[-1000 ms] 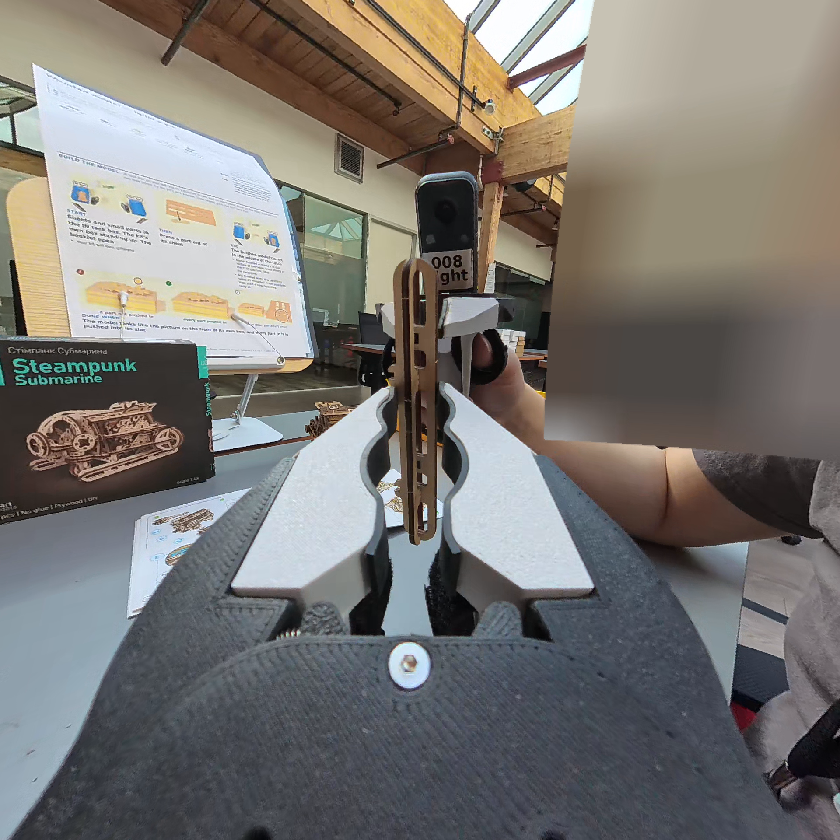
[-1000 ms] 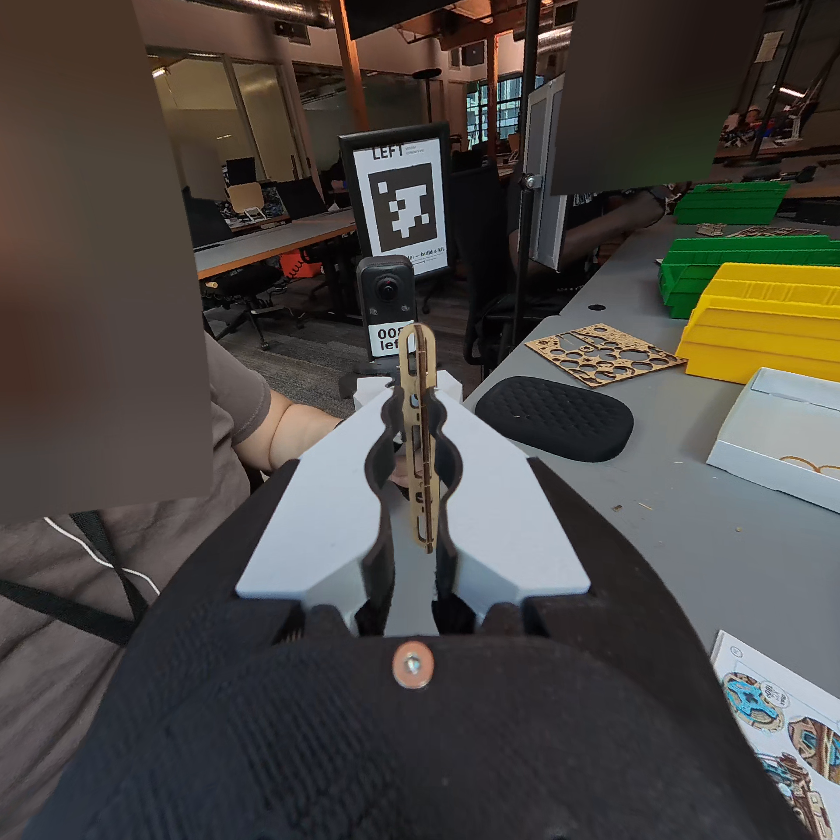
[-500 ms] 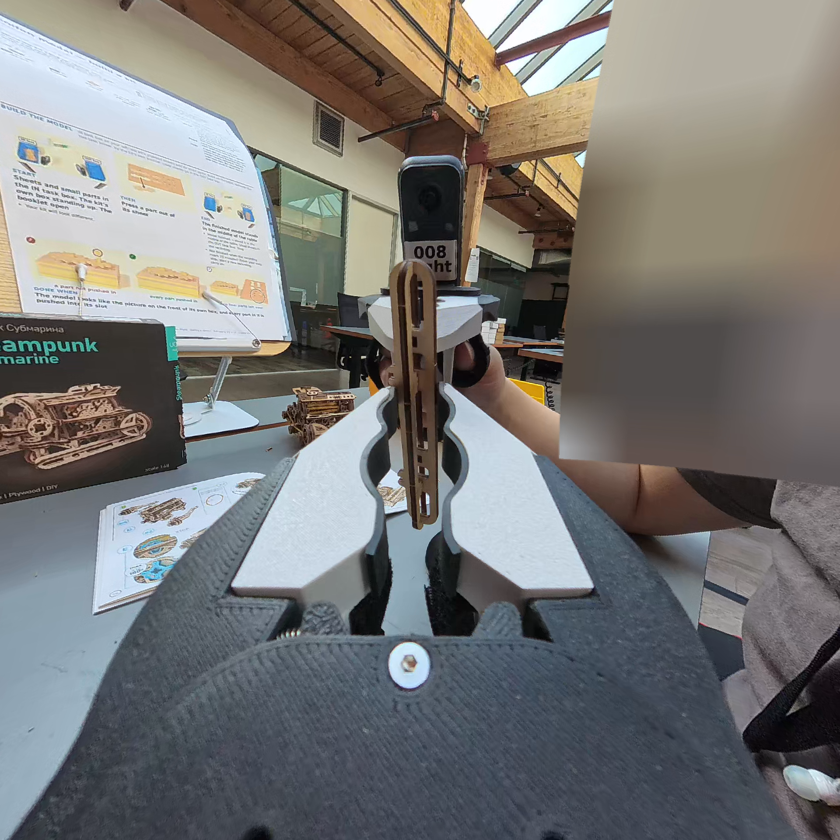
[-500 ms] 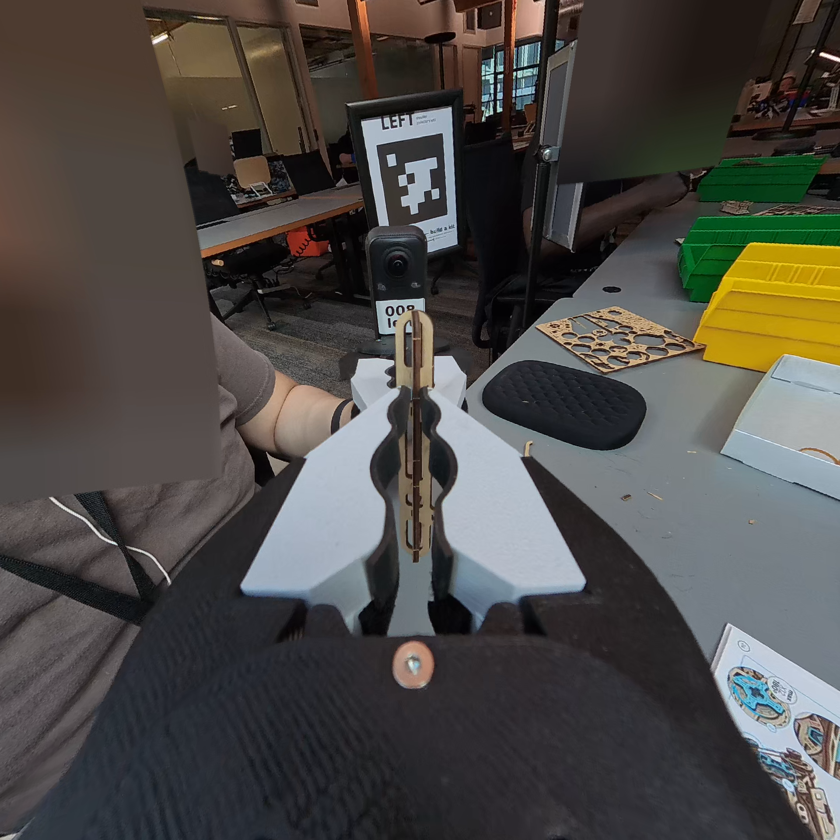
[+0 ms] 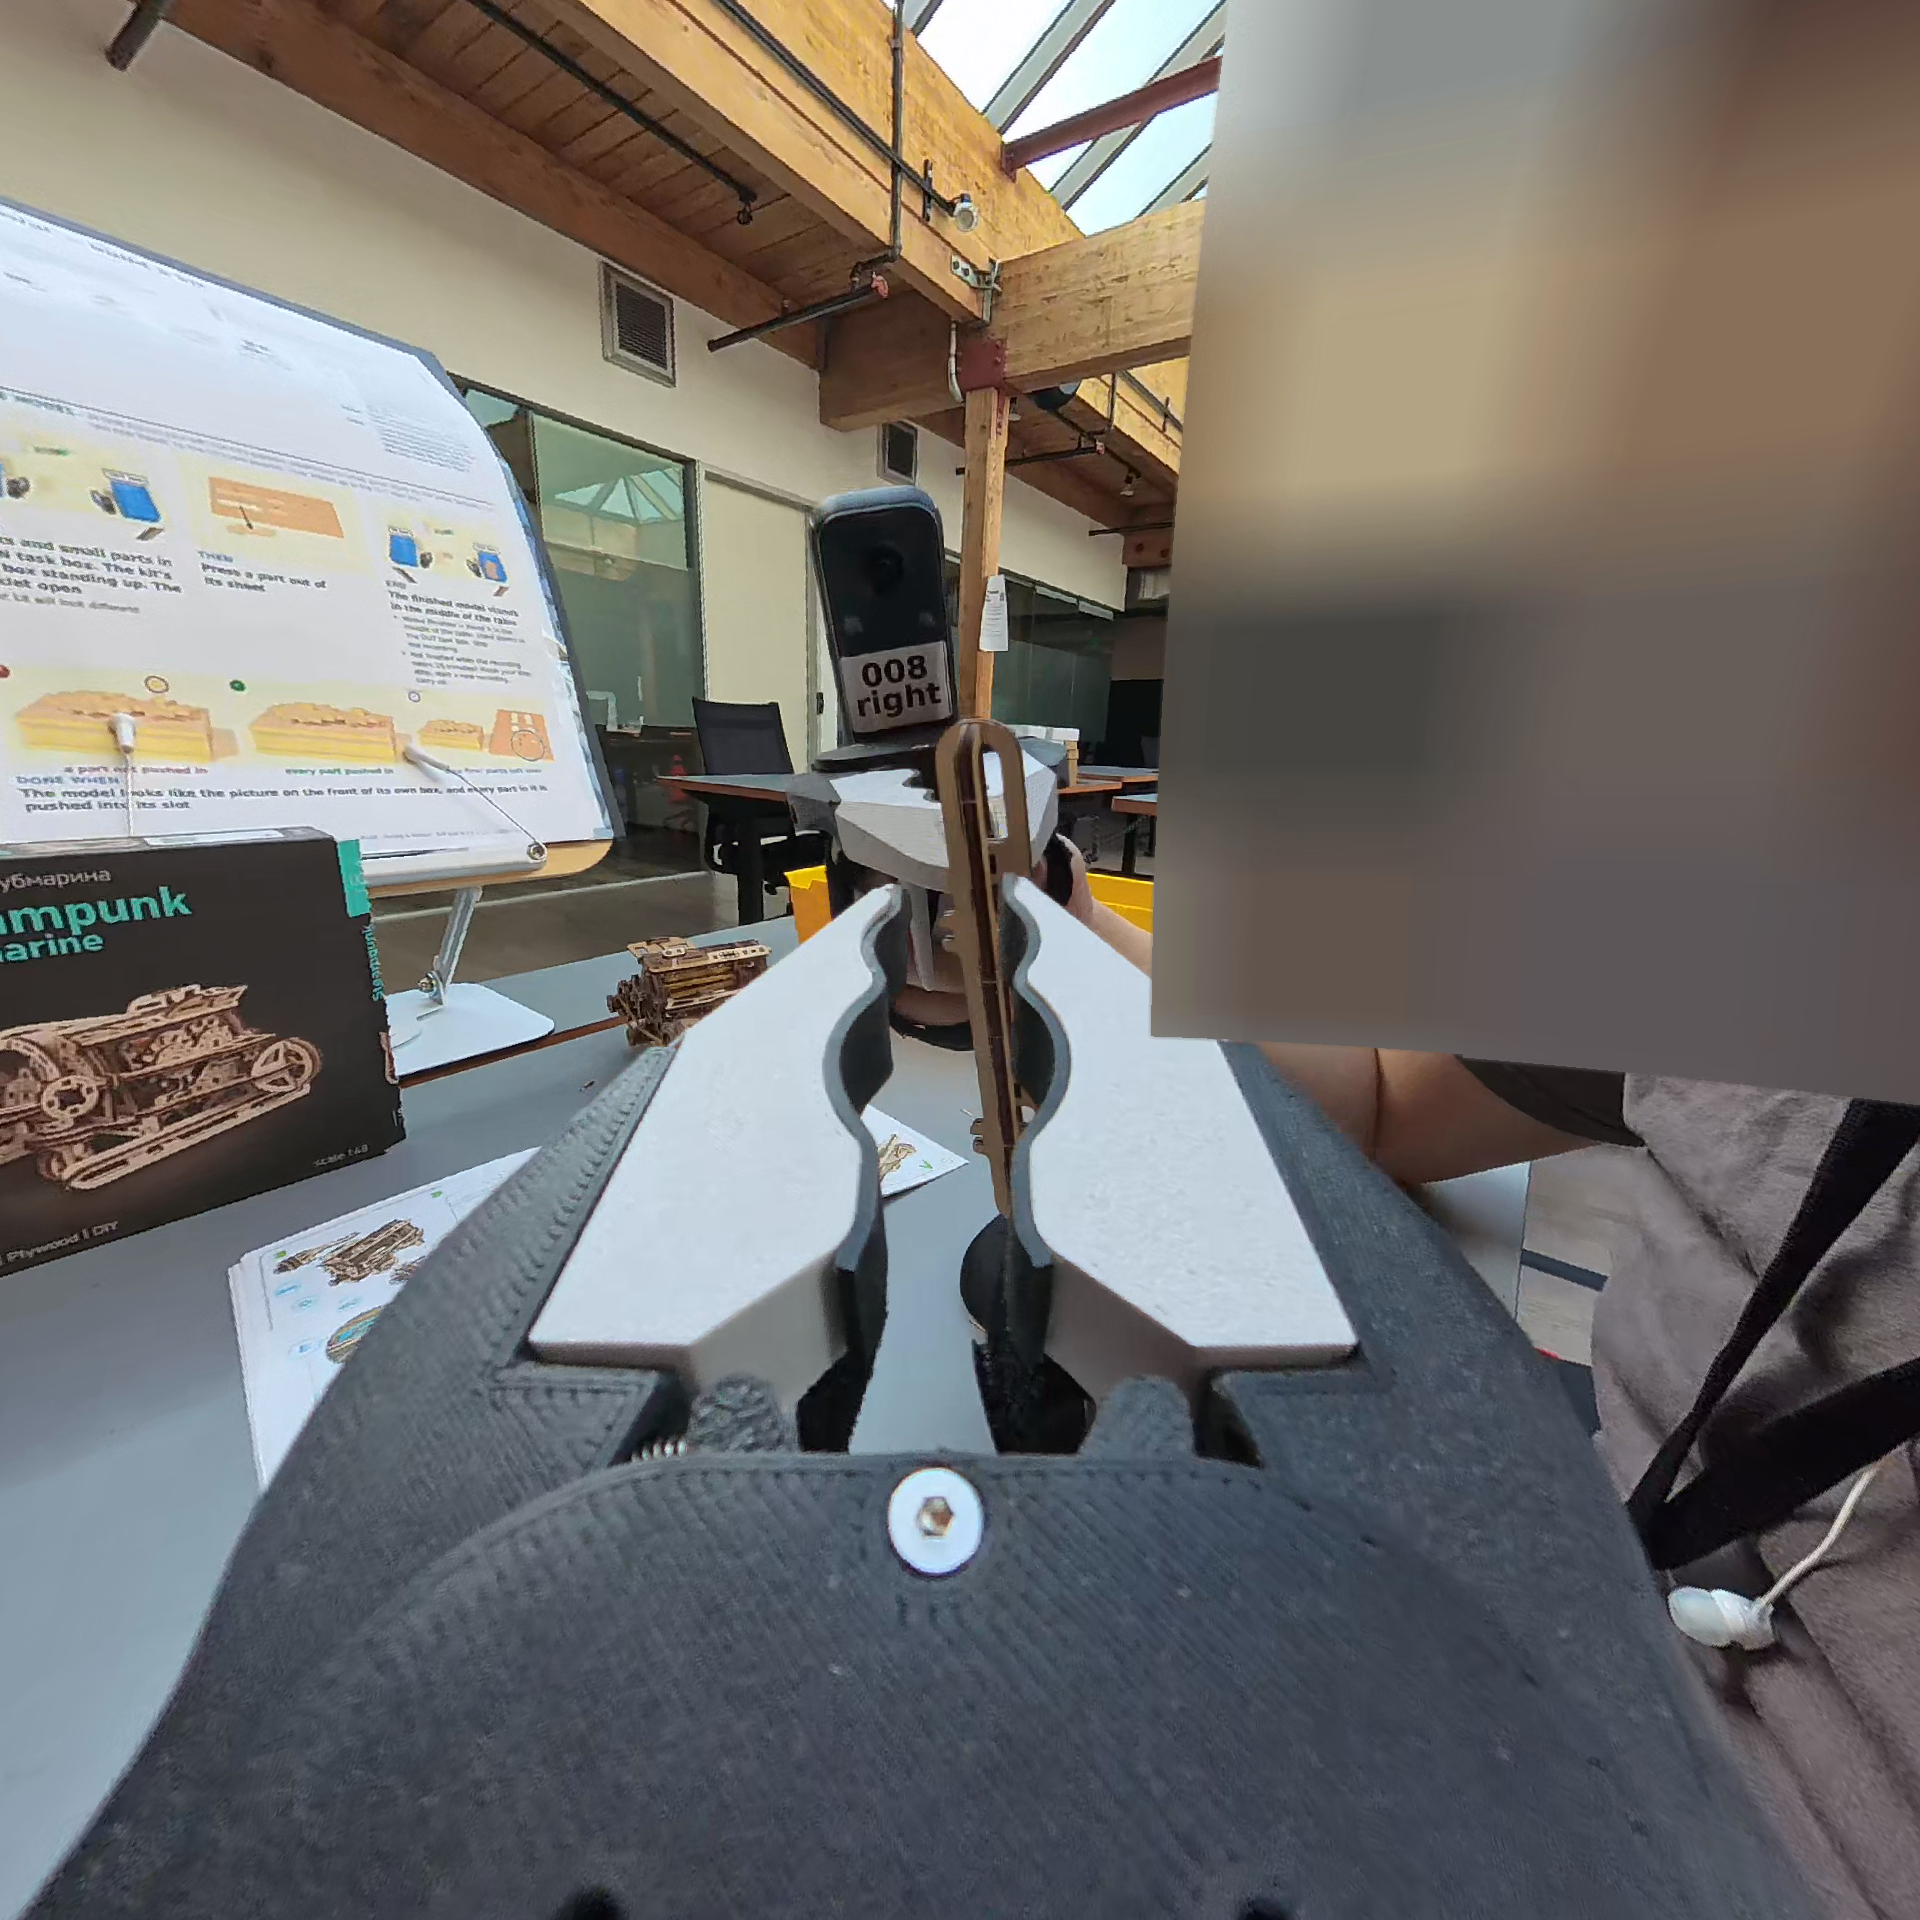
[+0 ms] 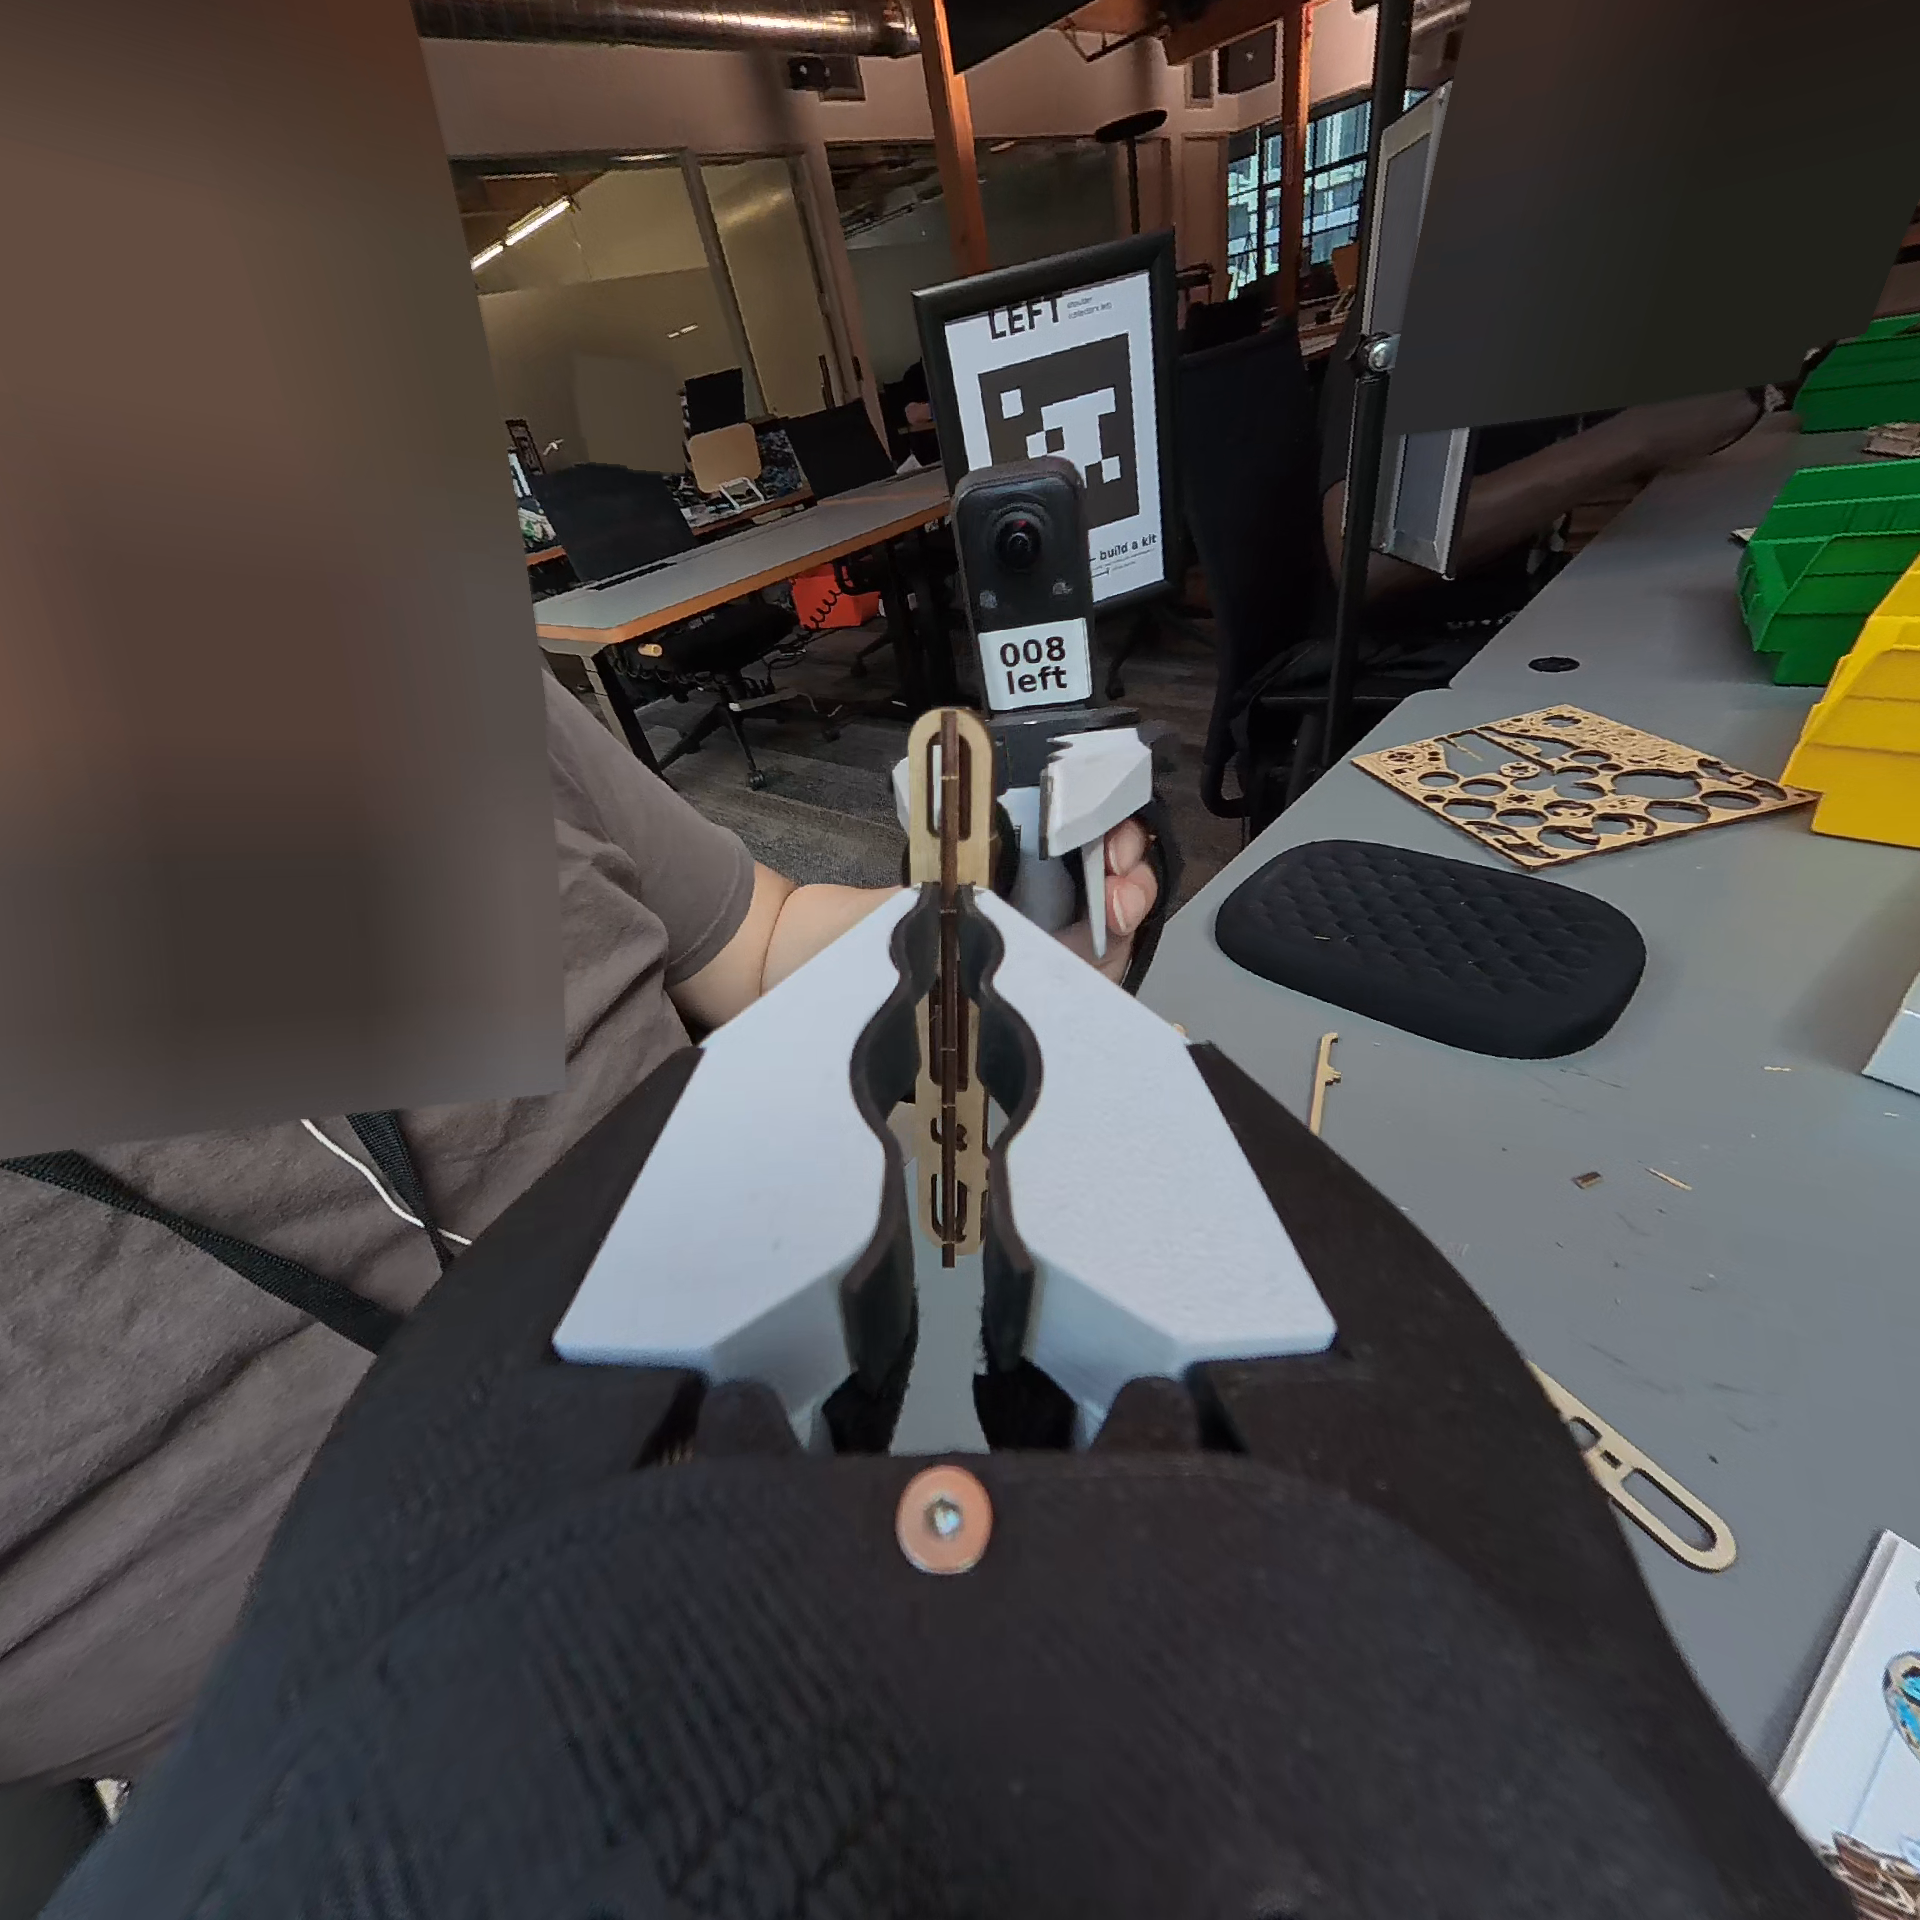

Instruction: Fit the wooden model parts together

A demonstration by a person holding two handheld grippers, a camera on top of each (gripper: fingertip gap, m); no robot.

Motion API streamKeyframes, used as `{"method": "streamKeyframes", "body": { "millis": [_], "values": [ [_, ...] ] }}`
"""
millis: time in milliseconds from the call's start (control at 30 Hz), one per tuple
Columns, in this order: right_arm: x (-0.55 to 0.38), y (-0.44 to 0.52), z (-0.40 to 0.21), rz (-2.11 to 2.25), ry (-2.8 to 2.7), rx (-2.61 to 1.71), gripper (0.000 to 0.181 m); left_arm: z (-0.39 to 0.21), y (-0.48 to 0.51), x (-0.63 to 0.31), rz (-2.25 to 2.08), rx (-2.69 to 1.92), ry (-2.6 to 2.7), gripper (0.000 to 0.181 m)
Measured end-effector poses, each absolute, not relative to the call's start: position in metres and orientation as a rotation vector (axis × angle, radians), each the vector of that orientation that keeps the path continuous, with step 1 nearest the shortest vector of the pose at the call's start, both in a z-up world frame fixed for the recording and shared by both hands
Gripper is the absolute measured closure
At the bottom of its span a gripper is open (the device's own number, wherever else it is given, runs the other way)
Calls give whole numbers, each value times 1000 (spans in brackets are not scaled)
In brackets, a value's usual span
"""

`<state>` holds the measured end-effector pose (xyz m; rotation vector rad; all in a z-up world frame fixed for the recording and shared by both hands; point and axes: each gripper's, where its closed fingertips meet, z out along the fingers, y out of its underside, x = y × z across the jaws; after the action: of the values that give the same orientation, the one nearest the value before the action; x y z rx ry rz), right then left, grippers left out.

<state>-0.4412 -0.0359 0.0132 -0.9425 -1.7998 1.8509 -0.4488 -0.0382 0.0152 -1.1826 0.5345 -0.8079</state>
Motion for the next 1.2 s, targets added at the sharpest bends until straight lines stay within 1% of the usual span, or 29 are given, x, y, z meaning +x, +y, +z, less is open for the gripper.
{"method": "streamKeyframes", "body": {
  "millis": [233,367,500,600,767,800,833,1200],
  "values": [
    [-440,-40,12,1864,-1821,-931,181,12,-41,-440,-831,-1202,620,178],
    [-442,-39,9,1861,-1828,-945,181,8,-40,-437,-825,-1214,628,181],
    [-443,-39,8,1852,-1828,-950,181,7,-39,-439,-811,-1211,624,181],
    [-443,-39,11,1857,-1810,-941,175,8,-39,-439,-792,-1203,616,181],
    [-444,-40,16,1849,-1784,-927,176,7,-39,-437,-797,-1209,624,181],
    [-444,-40,16,1844,-1786,-927,181,7,-39,-437,-803,-1207,624,181],
    [-444,-40,16,1833,-1789,-921,181,7,-39,-437,-808,-1208,620,181],
    [-442,-39,11,1683,-1842,-880,181,6,-39,-435,-809,-1227,607,181]
  ]
}}
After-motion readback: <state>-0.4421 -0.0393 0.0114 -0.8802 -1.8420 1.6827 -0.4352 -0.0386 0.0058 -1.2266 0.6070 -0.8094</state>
